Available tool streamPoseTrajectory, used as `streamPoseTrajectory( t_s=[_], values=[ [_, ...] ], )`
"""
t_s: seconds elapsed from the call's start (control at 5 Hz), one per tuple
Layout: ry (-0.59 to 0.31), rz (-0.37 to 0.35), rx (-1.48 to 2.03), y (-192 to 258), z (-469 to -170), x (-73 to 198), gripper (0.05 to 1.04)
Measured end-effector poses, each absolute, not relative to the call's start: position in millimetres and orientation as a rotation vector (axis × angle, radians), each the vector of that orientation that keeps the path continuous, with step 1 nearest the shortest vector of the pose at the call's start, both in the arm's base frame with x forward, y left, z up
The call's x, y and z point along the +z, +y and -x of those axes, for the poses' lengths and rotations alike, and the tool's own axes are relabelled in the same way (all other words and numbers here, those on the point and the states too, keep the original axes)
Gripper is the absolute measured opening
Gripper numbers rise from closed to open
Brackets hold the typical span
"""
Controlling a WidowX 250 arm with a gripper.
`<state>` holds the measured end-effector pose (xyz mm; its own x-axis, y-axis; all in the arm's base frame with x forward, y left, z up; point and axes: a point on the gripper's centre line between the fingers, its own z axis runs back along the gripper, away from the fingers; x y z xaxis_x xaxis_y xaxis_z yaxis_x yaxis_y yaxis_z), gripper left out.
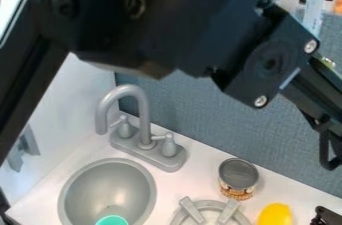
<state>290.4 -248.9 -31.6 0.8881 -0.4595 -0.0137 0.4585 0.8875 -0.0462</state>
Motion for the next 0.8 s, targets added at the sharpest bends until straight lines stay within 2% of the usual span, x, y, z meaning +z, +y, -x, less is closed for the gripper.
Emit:
streamPoseTrajectory(
  t_s=[0.2,0.4,0.6,0.8],
  values=[
    [0.032,0.044,-0.472,-249.0,-289.2,-32.2,0.873],
    [0.049,0.055,-0.426,-248.8,-284.5,-34.4,1.016],
    [0.049,0.087,-0.389,-250.6,-279.6,-20.0,1.009],
    [0.094,0.069,-0.365,-238.5,-263.4,16.3,1.008]
  ],
)
